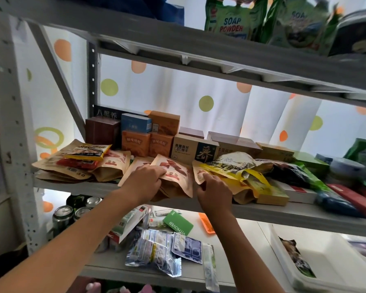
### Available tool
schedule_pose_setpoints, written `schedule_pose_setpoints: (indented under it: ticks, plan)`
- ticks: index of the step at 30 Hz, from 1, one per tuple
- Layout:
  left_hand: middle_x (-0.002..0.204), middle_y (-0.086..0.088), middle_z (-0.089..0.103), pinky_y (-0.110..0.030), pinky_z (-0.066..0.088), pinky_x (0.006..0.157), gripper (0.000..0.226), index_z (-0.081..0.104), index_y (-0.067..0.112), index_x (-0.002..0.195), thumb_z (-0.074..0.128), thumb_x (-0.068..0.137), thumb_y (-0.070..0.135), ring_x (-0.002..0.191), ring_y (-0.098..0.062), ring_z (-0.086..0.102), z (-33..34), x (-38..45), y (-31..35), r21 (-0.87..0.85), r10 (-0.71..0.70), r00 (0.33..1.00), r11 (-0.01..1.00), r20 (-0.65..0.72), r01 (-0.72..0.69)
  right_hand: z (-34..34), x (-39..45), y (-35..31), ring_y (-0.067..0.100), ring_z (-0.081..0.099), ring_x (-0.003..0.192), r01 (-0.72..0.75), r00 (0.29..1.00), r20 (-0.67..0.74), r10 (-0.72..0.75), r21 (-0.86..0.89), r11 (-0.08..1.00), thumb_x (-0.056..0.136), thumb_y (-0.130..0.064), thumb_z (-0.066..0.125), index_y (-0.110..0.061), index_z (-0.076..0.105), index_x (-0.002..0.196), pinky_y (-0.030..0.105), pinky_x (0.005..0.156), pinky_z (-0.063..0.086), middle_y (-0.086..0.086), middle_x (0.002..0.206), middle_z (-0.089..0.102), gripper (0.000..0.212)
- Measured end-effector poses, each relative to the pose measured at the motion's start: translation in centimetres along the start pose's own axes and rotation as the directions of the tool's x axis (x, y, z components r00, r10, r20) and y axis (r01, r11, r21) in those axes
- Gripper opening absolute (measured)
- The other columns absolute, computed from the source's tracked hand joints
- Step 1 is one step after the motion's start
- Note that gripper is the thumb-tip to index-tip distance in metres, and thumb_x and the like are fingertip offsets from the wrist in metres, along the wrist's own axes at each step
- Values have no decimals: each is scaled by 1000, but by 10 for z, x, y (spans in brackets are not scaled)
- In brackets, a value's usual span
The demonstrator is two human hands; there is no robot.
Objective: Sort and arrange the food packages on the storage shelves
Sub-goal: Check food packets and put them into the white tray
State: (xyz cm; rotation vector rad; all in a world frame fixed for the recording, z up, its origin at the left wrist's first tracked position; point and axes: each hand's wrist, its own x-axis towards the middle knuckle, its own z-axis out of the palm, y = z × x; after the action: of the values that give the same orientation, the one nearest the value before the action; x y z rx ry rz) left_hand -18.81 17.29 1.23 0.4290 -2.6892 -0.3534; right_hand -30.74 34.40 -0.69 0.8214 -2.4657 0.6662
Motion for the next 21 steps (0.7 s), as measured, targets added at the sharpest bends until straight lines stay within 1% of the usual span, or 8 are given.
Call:
schedule_pose_setpoints:
  ticks: [2,5,9,14,16,18,19,21]
  plan:
    - [145,-1,53,-39,33,113,45,54,20,139,45,96,13,133,-22,44,1,0,-1,1,7,1000,1000,4,-7,-4,1,-3,24,69,97,-4,999,-41,6,46,999,93,-37,64,-20,67,122,35,76,56,2,113,73,33]
    - [139,-2,56,-40,35,111,40,56,20,135,46,96,18,129,-22,46,2,0,0,13,20,999,1000,31,-21,-9,0,-8,25,70,99,-6,998,-69,13,110,994,94,-34,65,-18,67,125,32,77,54,3,115,74,35]
    - [135,0,58,-41,39,105,36,57,22,131,42,100,30,125,-22,48,2,-3,4,46,22,997,999,75,-26,-18,0,-15,27,71,90,-23,989,-140,53,207,978,95,-42,65,-16,69,117,29,67,46,5,102,76,34]
    - [135,1,56,-45,38,104,35,55,27,129,36,102,37,123,-23,47,1,-5,8,92,20,995,995,99,-29,-32,1,-24,25,71,90,-87,968,-184,172,395,914,91,-33,72,-13,68,120,36,73,58,6,105,76,35]
    - [136,2,56,-47,38,103,36,56,27,128,35,102,38,123,-23,48,1,-5,9,96,21,993,995,112,-32,-40,-1,-28,20,69,87,-85,953,-220,208,466,881,90,-29,75,-10,68,118,30,70,57,4,104,75,35]
    - [138,2,54,-48,38,104,37,56,26,129,35,101,38,125,-23,47,2,-6,9,101,22,993,994,115,-33,-51,-4,-32,13,63,85,-88,938,-238,251,537,839,89,-24,75,-9,68,118,17,65,47,-1,101,71,33]
    - [139,1,53,-48,37,104,37,56,25,129,35,101,37,126,-22,46,2,-7,10,101,18,993,994,115,-29,-56,-6,-34,12,61,86,-95,928,-244,282,577,811,89,-22,75,-9,68,119,14,64,44,-3,100,69,33]
    - [142,1,51,-47,36,105,38,55,23,131,34,102,35,130,-23,43,3,-9,12,112,10,994,993,106,-22,-64,-7,-36,13,63,90,-107,902,-245,355,671,734,89,-19,74,-10,68,119,12,65,45,-2,101,68,32]
